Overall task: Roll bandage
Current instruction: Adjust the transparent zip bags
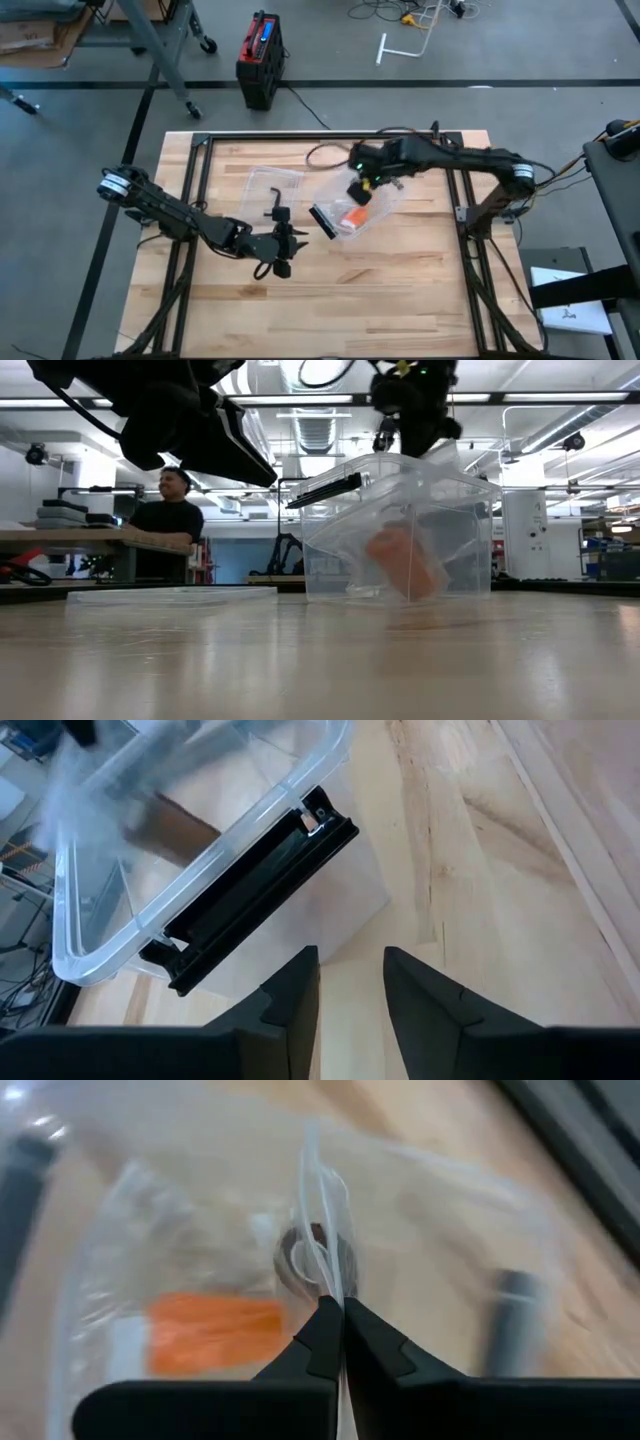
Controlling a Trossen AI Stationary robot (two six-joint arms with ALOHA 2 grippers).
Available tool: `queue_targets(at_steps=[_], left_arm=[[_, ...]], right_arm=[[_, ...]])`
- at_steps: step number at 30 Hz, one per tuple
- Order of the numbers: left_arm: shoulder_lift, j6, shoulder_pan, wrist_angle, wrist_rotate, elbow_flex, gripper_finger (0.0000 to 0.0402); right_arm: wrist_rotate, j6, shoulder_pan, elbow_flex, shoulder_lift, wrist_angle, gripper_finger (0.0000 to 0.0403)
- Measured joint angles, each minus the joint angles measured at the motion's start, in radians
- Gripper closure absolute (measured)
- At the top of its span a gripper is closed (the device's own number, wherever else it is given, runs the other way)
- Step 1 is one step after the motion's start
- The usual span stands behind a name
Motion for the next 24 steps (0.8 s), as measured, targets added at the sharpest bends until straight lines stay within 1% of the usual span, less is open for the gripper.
queue_targets(at_steps=[3, 5, 9, 13, 15, 19, 21, 24], left_arm=[[0.0, 0.0, 0.0, 0.0, 0.0, 0.0, 0.03], [0.0, 0.0, 0.0, -0.001, 0.0, 0.0, 0.0302], [0.0, 0.0, -0.001, -0.001, 0.0, 0.0, 0.0304], [0.0, 0.0, -0.002, -0.004, 0.0, 0.0, 0.0299], [0.0, 0.0, -0.002, -0.009, 0.0, 0.0, 0.0296], [0.0, 0.0, -0.002, -0.016, 0.0, 0.0, 0.0289], [0.0, 0.0, -0.002, -0.016, 0.0, 0.0, 0.0287], [0.0, 0.0, -0.002, -0.015, 0.0, 0.0, 0.0288]], right_arm=[[0.04, 0.031, -0.048, -0.021, -0.063, -0.031, 0.0402], [0.046, 0.054, -0.081, -0.045, -0.098, -0.035, 0.0402], [0.045, 0.092, -0.127, -0.132, -0.139, 0.012, 0.0402], [0.015, 0.117, -0.137, -0.233, -0.162, 0.125, 0.0403], [0.011, 0.126, -0.138, -0.273, -0.167, 0.151, 0.0403], [0.072, 0.128, -0.139, -0.318, -0.189, 0.157, 0.0402], [0.083, 0.127, -0.139, -0.329, -0.193, 0.148, 0.0394], [0.088, 0.107, -0.138, -0.335, -0.199, 0.118, 0.0363]])
